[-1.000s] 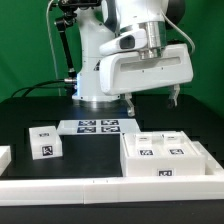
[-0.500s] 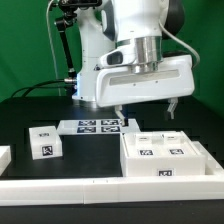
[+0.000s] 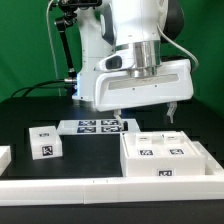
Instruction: Assemble cabinet
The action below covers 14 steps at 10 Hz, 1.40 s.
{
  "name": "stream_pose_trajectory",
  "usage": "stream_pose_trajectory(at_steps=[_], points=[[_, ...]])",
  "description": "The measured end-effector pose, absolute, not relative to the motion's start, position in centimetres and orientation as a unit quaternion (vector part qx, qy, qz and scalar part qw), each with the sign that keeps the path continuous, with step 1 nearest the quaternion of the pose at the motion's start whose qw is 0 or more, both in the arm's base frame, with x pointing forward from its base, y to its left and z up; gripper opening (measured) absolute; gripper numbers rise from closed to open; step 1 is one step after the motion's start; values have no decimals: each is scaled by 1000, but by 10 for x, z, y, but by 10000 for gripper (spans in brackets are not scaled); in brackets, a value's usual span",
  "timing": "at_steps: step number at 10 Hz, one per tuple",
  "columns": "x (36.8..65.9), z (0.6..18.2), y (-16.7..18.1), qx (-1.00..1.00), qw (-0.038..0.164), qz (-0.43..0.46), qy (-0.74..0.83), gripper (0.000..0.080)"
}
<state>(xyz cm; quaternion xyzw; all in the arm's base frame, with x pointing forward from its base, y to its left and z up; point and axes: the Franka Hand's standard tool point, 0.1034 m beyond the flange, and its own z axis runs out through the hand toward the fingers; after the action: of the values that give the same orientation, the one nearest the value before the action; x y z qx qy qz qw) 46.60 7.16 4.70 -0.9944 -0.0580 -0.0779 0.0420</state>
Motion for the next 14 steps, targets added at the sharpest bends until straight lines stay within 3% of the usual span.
stream_pose_trajectory(at_steps=[4,8,10,14], points=[[455,37,77,-998,40,-48,-32,796],[477,22,73,-999,23,-40,-8,796],[493,22,78,-998,26,-48,-7,796],[494,20,79,-998,26,-50,-17,796]])
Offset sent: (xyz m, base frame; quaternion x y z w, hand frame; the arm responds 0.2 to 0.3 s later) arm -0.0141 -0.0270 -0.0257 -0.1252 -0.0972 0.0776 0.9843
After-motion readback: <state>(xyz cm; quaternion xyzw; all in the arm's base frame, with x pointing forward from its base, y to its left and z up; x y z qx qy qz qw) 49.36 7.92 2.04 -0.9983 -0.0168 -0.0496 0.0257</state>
